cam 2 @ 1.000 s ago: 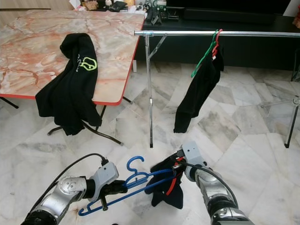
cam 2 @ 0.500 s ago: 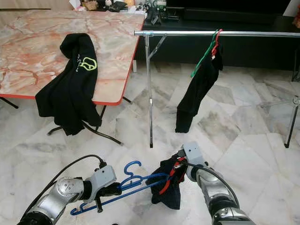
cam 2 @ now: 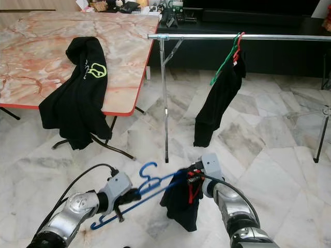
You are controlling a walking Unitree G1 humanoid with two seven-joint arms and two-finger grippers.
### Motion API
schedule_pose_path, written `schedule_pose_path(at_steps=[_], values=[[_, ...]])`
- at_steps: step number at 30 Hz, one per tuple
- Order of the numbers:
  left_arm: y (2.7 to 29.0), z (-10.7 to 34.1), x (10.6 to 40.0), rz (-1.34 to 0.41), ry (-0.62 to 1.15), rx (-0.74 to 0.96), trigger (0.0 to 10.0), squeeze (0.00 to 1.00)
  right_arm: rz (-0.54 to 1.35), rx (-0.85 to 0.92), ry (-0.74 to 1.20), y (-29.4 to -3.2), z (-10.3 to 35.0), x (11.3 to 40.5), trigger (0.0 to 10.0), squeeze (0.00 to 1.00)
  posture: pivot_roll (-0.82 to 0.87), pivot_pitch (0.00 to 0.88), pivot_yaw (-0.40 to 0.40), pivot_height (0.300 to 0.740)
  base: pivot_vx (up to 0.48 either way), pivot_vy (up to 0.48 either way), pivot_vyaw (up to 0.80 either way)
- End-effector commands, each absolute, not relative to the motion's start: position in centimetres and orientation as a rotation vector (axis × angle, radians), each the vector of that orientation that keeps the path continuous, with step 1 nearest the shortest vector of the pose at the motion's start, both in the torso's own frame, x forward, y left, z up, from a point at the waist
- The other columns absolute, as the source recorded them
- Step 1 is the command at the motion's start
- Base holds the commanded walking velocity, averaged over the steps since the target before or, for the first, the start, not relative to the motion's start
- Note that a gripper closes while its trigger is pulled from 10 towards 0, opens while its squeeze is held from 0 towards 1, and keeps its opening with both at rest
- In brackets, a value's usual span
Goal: Hang hanger
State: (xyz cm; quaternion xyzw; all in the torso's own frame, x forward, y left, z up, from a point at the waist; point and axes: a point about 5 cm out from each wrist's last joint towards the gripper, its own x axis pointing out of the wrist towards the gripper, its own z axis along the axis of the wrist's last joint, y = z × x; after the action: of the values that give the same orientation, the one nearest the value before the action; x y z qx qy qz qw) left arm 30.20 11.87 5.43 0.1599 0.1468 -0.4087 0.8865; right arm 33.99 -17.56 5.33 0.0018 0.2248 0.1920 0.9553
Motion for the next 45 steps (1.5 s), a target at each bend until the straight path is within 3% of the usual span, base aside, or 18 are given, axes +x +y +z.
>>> schedule_pose_path(at_steps=[1,4,13,22,31,39,45], values=[[12.0,5.9,30.6,-0.813,0.267,0.309,10.0,0.00,0.390,0.043,0.418,-17.3,6.1,34.5,10.0,0.00,-0.02,0.175,-0.012,0.740,0.000,0.000,0.00],[11.4,6.0,30.2,-0.868,0.265,0.267,10.0,0.00,0.407,0.110,0.361,-17.0,7.2,35.0,10.0,0.00,-0.02,0.178,-0.010,0.740,0.000,0.000,0.00],[11.2,5.2,28.7,-1.013,0.358,0.243,10.0,0.00,0.493,0.042,0.230,-17.1,10.0,36.1,10.0,0.00,-0.02,0.185,-0.006,0.740,0.000,0.000,0.00],[11.9,5.0,28.0,-1.093,0.439,0.250,10.0,0.00,0.547,-0.031,0.239,-17.2,10.0,35.9,10.0,0.00,-0.01,0.189,-0.003,0.740,0.000,0.000,0.00],[12.2,5.9,28.5,-1.056,0.390,0.241,10.0,0.00,0.548,-0.091,0.287,-17.8,9.1,35.4,10.0,0.00,-0.01,0.192,-0.002,0.740,0.000,0.000,0.00],[10.5,6.9,29.1,-1.032,0.303,0.151,10.0,0.00,0.864,-0.090,0.266,-15.8,8.7,33.6,10.0,0.00,-0.01,0.193,0.000,0.740,0.000,0.000,0.00],[10.2,6.5,29.0,-1.025,0.306,0.165,10.0,0.00,0.944,-0.090,0.251,-16.0,8.9,32.9,10.0,0.00,-0.01,0.195,0.000,0.740,0.000,0.000,0.00]])
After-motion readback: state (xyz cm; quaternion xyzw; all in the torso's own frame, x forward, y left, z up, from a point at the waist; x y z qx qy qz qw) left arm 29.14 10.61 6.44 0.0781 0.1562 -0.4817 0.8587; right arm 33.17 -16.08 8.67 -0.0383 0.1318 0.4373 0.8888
